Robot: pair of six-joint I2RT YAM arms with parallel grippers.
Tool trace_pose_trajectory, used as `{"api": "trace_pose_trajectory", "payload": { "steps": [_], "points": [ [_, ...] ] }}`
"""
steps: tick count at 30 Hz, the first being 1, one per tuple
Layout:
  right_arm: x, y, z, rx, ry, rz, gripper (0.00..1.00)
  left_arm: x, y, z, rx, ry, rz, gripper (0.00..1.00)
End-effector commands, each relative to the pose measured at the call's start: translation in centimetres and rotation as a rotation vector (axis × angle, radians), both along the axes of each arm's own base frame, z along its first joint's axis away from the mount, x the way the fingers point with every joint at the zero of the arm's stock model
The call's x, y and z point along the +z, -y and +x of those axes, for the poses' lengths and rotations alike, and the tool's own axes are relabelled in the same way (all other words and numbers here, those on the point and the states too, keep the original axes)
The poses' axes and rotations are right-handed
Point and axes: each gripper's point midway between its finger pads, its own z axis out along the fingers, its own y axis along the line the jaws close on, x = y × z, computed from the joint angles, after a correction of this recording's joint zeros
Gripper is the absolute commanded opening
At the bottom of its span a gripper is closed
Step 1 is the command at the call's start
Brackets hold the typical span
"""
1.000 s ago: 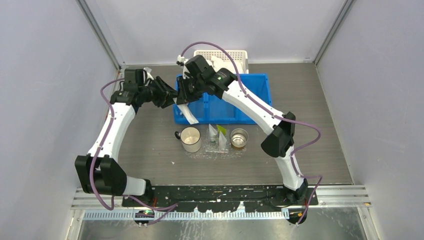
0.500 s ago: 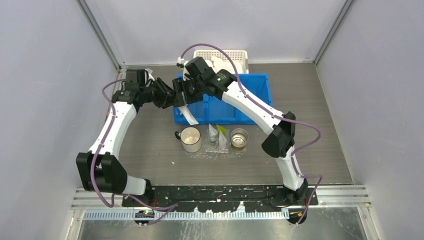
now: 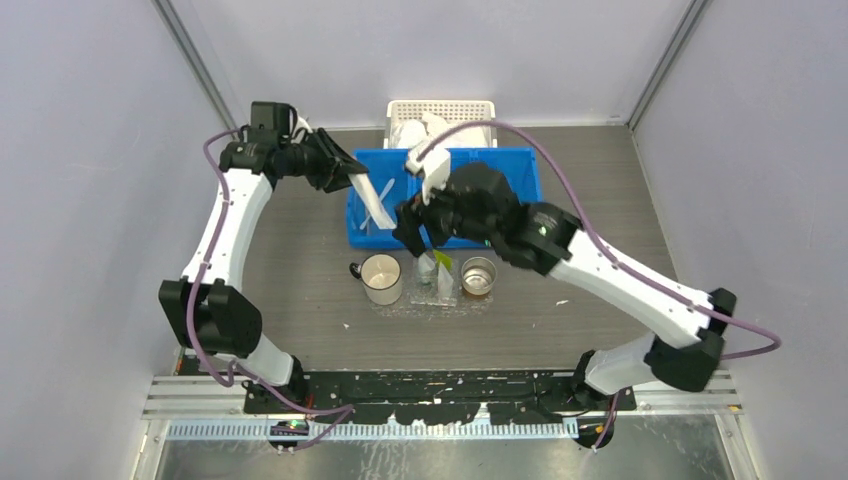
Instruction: Prepare toiletry sets of a toothbrush and toothpaste on the tray
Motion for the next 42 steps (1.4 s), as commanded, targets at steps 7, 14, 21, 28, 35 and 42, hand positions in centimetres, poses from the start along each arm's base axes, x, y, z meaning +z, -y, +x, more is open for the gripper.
{"api": "trace_pose_trajectory", "payload": {
  "steps": [7, 14, 21, 28, 35, 42],
  "points": [
    [1.3, 0.4, -4.1, -0.073, 0.604, -0.247, 0.7, 2.2, 3.1, -1.8, -0.113, -0.111, -0.263, 0.02],
    [-0.3, -0.4, -3.3, -0.187, 0.74, -0.308, 0.7, 2.2, 3.4, -3.0, -0.122, -0.138, -0.311, 0.02],
    [0.1, -2.0, -3.2, -0.174, 0.772, -0.25, 0.63, 2.0, 3.5, -4.1, -0.128, -0.155, -0.346, 0.02],
    [0.3, -3.0, -2.4, -0.164, 0.753, -0.204, 0.49, 1.9, 3.5, -4.6, -0.131, -0.157, -0.351, 0.02],
    [0.2, -3.5, -1.7, -0.166, 0.734, -0.183, 0.21, 1.5, 3.6, -4.8, -0.133, -0.167, -0.359, 0.03],
    [-0.7, -3.7, -0.7, -0.172, 0.701, -0.172, 0.17, 1.6, 3.8, -4.9, -0.142, -0.166, -0.381, 0.03]
  ]
}}
